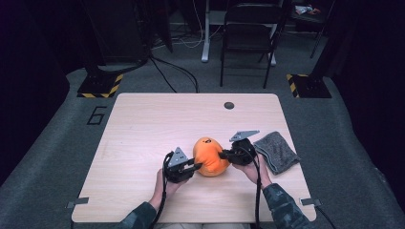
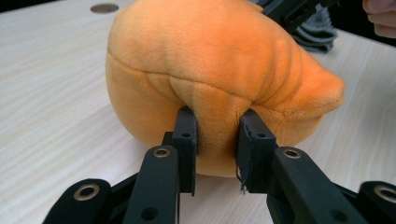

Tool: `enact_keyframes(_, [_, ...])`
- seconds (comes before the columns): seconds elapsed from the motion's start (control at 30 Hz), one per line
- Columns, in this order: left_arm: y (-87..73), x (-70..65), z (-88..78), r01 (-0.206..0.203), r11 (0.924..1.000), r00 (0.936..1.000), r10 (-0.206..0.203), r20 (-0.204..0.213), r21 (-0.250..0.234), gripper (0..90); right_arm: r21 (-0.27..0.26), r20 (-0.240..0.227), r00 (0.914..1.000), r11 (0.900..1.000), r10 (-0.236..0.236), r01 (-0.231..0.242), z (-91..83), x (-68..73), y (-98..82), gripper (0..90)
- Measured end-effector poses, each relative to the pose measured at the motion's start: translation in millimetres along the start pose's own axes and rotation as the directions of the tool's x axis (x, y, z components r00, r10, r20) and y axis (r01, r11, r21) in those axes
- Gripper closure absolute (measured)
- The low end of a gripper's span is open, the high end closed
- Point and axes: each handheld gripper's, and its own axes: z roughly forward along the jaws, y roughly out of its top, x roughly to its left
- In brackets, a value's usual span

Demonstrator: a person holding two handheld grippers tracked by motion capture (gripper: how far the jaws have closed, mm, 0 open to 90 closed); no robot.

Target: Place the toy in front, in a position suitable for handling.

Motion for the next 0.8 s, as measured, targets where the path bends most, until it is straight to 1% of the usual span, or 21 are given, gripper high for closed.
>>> enact_keyframes(0.03, [2.7,1.8,-1.9,-0.013,0.9999,0.9999,0.013,0.006,-0.005,71.8,-0.003,0.016,0.9999,1.000,0.001,-0.001,-2.3,2.9,2.1,84.7])
enact_keyframes(0.07, [5.4,3.1,-3.9,-0.015,0.9998,0.9998,0.015,0.014,-0.016,71.7,-0.010,0.046,0.9989,1.000,-0.004,0.004,-7.9,9.2,6.7,84.6])
enact_keyframes(0.1, [8.3,4.8,-6.5,-0.023,0.9995,0.9995,0.024,0.023,-0.021,71.7,-0.010,0.046,0.9989,1.000,-0.004,0.004,-7.9,9.2,6.7,84.6])
enact_keyframes(0.13, [11.6,6.8,-9.4,-0.027,0.9991,0.9992,0.028,0.029,-0.032,71.7,-0.017,0.065,0.9979,1.000,-0.009,0.010,-11.0,12.3,9.1,84.6])
enact_keyframes(0.2, [16.4,10.6,-13.3,-0.044,0.9982,0.9979,0.046,0.047,-0.041,71.6,-0.034,0.089,0.9960,0.999,0.004,-0.001,-17.3,19.6,13.7,84.6])
enact_keyframes(0.23, [18.0,11.5,-14.0,-0.044,0.9978,0.9979,0.047,0.045,-0.049,71.6,-0.039,0.105,0.9945,0.999,0.001,0.003,-19.7,22.8,15.5,84.6])
enact_keyframes(0.27, [19.4,12.9,-15.0,-0.048,0.9977,0.9973,0.050,0.054,-0.049,71.6,-0.044,0.126,0.9920,0.999,0.008,-0.002,-23.1,28.5,17.3,84.6])
enact_keyframes(0.3, [20.7,13.9,-15.2,-0.048,0.9975,0.9966,0.051,0.064,-0.052,71.6,-0.044,0.126,0.9920,0.999,0.008,-0.002,-23.1,28.5,17.3,84.6])
enact_keyframes(0.33, [22.0,14.7,-14.8,-0.057,0.9966,0.9963,0.061,0.061,-0.059,71.5,-0.049,0.138,0.9904,0.999,0.004,0.003,-24.6,30.6,17.8,84.6])
enact_keyframes(0.4, [25.3,16.5,-14.4,-0.064,0.9965,0.9939,0.069,0.086,-0.053,71.5,-0.056,0.162,0.9867,0.998,0.016,-0.007,-29.2,34.4,17.1,84.6])
enact_keyframes(0.43, [26.7,16.6,-13.9,-0.070,0.9960,0.9932,0.075,0.089,-0.055,71.5,-0.056,0.162,0.9867,0.998,0.016,-0.007,-29.2,34.4,17.1,84.6])
enact_keyframes(0.47, [28.3,17.4,-12.9,-0.088,0.9949,0.9908,0.092,0.099,-0.050,71.5,-0.058,0.168,0.9858,0.998,0.009,0.000,-30.5,34.8,16.6,84.6])
enact_keyframes(0.5, [28.9,17.9,-11.7,-0.091,0.9945,0.9897,0.096,0.106,-0.051,71.5,-0.062,0.175,0.9843,0.998,0.019,-0.008,-31.9,36.3,15.6,84.6])
enact_keyframes(0.53, [29.4,18.9,-10.1,-0.097,0.9939,0.9889,0.102,0.107,-0.052,71.5,-0.063,0.182,0.9831,0.998,0.017,-0.005,-32.8,37.1,15.1,84.6])
enact_keyframes(0.57, [29.9,20.0,-8.6,-0.094,0.9943,0.9882,0.099,0.117,-0.051,71.5,-0.061,0.184,0.9828,0.998,0.019,-0.008,-34.1,38.2,14.4,84.6])
enact_keyframes(0.6, [30.6,21.7,-7.7,-0.097,0.9943,0.9862,0.102,0.131,-0.044,71.5,-0.063,0.190,0.9817,0.998,0.015,-0.003,-35.1,38.8,13.7,84.7])
enact_keyframes(0.63, [30.9,22.2,-5.9,-0.096,0.9941,0.9868,0.101,0.126,-0.050,71.5,-0.063,0.194,0.9810,0.998,0.015,-0.003,-36.0,40.1,13.1,84.7])
enact_keyframes(0.7, [32.6,24.0,-3.3,-0.100,0.9939,0.9845,0.105,0.140,-0.046,71.5,-0.063,0.209,0.9779,0.998,0.011,0.002,-37.9,41.9,12.2,84.8])
enact_keyframes(0.77, [34.4,25.9,-0.6,-0.108,0.9934,0.9820,0.113,0.151,-0.040,71.6,-0.064,0.218,0.9758,0.998,0.024,-0.010,-39.2,44.0,11.0,84.9])
enact_keyframes(0.8, [34.7,26.4,1.8,-0.104,0.9937,0.9817,0.109,0.156,-0.043,71.6,-0.065,0.222,0.9748,0.998,0.020,-0.005,-39.7,44.0,10.5,84.9])
